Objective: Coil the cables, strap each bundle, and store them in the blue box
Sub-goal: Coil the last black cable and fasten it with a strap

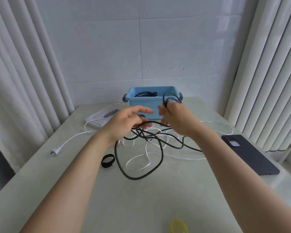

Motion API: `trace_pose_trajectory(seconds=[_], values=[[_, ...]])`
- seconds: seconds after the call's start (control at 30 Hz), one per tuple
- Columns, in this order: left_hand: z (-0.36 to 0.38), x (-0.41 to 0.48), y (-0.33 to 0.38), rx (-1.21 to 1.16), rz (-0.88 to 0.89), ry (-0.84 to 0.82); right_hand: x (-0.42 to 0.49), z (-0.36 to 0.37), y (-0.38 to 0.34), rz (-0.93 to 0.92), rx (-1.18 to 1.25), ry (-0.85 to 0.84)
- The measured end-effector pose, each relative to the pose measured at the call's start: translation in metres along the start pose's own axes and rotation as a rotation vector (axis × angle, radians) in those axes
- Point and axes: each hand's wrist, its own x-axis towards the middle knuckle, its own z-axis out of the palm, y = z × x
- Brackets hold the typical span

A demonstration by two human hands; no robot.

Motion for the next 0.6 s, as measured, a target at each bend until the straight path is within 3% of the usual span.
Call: trace_pose_trajectory(seconds=[0.17,0.33,0.6], values=[[-0.012,0.004,-0.003,-0.185,-0.017,0.205,-0.009,-0.004,-0.008,0.009,0.0,-0.241],[-0.019,0.005,-0.01,-0.173,-0.058,0.226,-0.009,-0.017,0.001,-0.004,0.462,-0.331],[-0.017,0.007,-0.023,-0.25,-0.054,0.1,-0.002,-0.023,-0.006,0.043,0.933,0.061]])
